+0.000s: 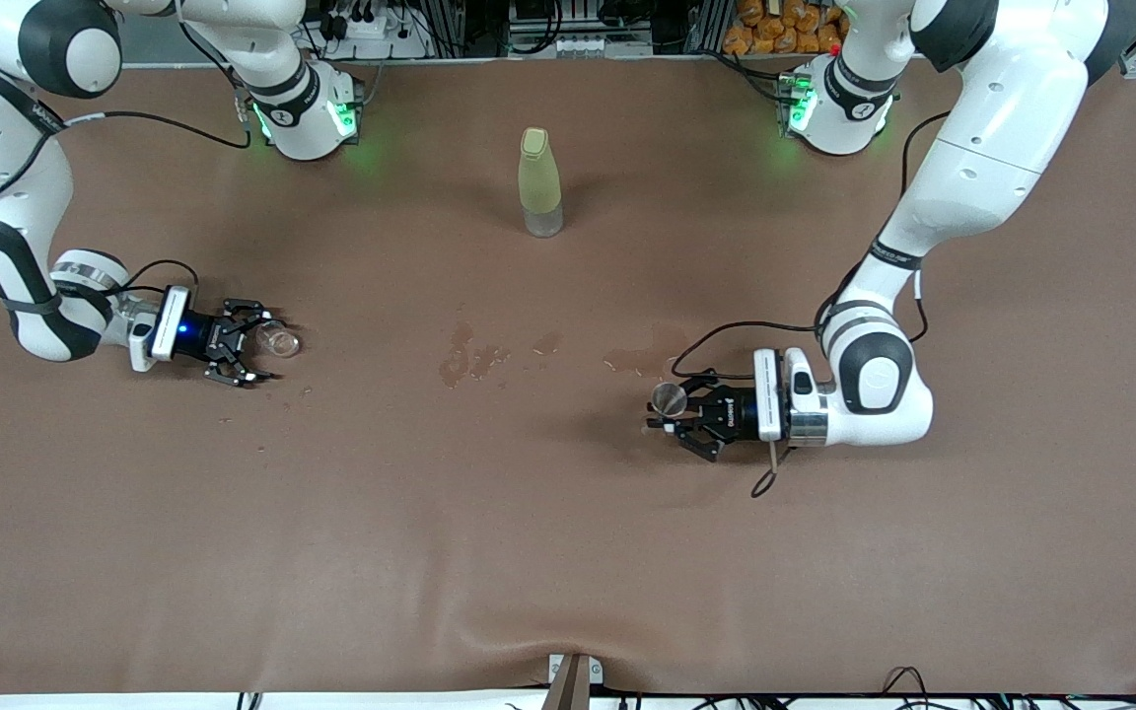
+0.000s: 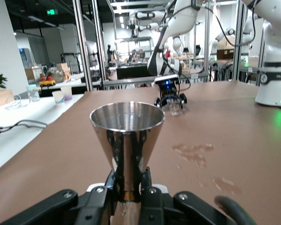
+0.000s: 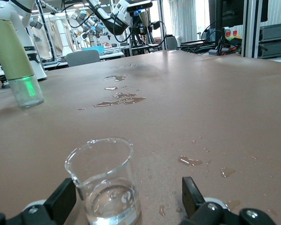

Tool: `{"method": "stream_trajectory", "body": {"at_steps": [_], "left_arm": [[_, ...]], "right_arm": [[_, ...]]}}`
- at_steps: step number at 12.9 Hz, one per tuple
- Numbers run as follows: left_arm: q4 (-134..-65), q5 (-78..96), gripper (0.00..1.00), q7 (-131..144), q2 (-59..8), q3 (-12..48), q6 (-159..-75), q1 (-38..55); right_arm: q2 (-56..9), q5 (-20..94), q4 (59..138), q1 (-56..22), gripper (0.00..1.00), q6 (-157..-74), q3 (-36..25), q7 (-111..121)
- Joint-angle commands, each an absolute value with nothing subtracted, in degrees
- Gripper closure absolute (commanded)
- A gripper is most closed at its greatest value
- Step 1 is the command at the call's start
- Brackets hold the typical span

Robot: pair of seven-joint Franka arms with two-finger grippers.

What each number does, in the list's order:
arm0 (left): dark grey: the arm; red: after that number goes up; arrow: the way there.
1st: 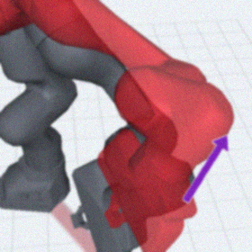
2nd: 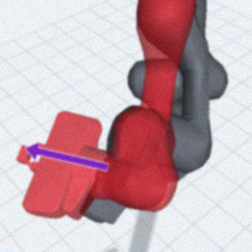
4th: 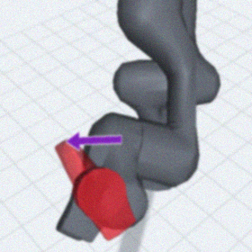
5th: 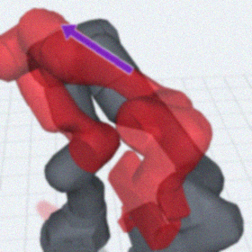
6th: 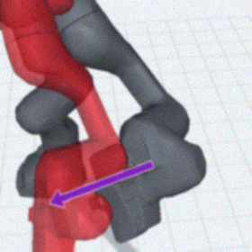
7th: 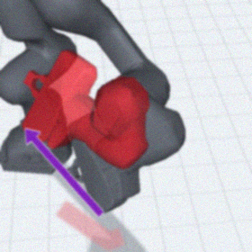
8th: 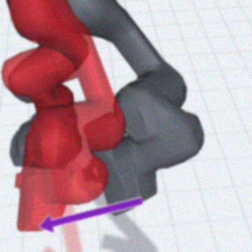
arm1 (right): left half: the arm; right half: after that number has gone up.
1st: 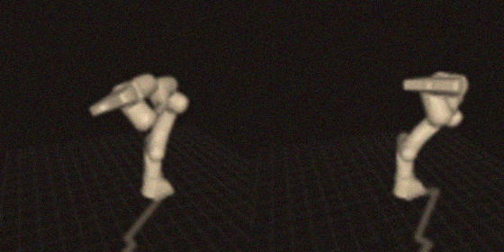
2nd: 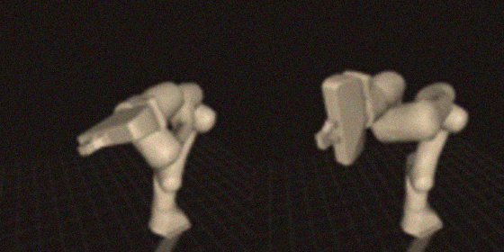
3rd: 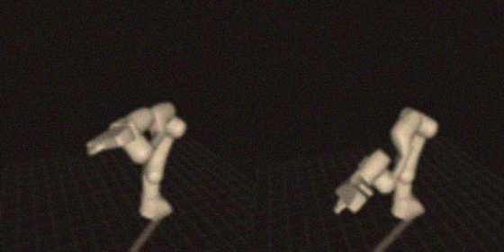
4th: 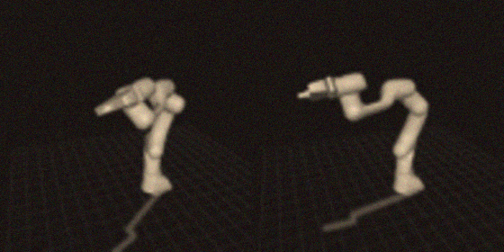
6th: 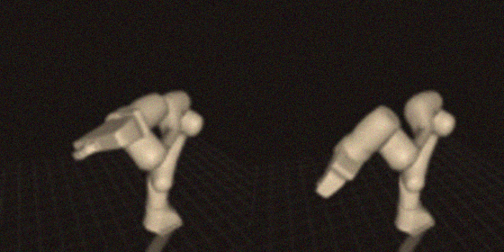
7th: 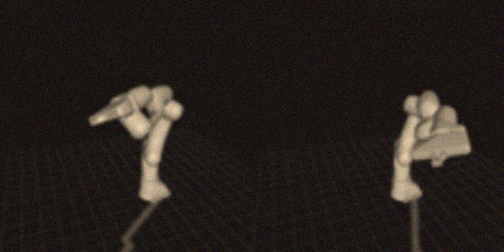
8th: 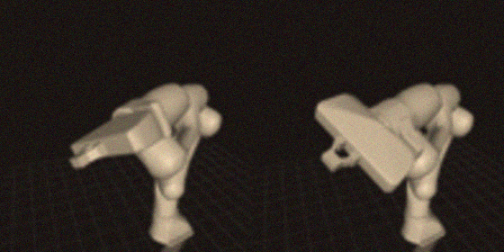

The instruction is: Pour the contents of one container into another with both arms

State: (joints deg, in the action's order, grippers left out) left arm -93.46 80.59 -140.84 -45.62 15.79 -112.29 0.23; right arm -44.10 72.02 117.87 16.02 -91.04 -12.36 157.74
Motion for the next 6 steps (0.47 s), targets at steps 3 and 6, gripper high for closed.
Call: {"method": "stream_trajectory", "body": {"at_steps": [3, 6], "left_arm": [[-98.16, 67.53, 1.0, -140.54, -42.9, 16.17, -103.73, -12.18], [-100.98, 59.09, 1.0, -140.54, -41.66, 16.26, -100.81, -20.28]], "right_arm": [[-46.76, 77.61, 119.27, 12.74, 0.0, -92.37, -13.27, 192.3], [-46.84, 77.61, 119.27, 12.74, 0.0, -92.37, -13.27, 192.3]]}}
